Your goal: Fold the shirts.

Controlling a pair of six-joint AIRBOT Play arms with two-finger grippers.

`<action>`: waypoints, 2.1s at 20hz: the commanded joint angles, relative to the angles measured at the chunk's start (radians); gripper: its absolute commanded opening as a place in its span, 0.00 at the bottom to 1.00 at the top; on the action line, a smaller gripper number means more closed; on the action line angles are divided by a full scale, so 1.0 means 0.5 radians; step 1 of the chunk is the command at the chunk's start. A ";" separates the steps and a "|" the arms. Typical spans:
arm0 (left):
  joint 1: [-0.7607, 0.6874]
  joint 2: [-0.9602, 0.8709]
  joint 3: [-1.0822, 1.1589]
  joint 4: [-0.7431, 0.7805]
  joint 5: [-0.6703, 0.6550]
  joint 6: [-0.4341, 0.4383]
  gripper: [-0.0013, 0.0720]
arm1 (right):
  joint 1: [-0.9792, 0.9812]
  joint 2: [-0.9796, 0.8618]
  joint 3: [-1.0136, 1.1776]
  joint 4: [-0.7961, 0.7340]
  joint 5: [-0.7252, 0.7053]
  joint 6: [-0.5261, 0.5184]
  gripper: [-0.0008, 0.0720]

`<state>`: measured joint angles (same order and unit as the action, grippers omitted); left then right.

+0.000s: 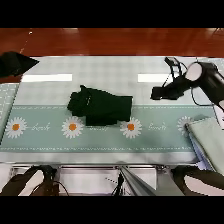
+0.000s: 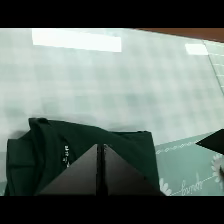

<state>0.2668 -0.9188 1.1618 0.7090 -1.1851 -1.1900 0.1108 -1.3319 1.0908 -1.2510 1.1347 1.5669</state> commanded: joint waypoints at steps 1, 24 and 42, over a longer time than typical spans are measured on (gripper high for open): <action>0.002 0.001 0.000 0.073 -0.043 0.001 0.10 | -0.128 -0.070 -0.307 0.786 -0.256 -0.211 0.85; 0.001 -0.201 0.000 0.050 0.011 -0.037 0.10 | -0.587 0.515 0.320 0.795 0.533 0.004 0.07; -0.159 -0.598 0.000 0.050 0.266 0.166 0.09 | -2.603 0.999 0.632 -0.644 1.444 -0.008 0.08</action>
<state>0.1902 -1.2011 1.1618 0.7334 -1.0931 -1.1206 -1.1629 -0.8360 1.4246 -1.4414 1.8442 1.5677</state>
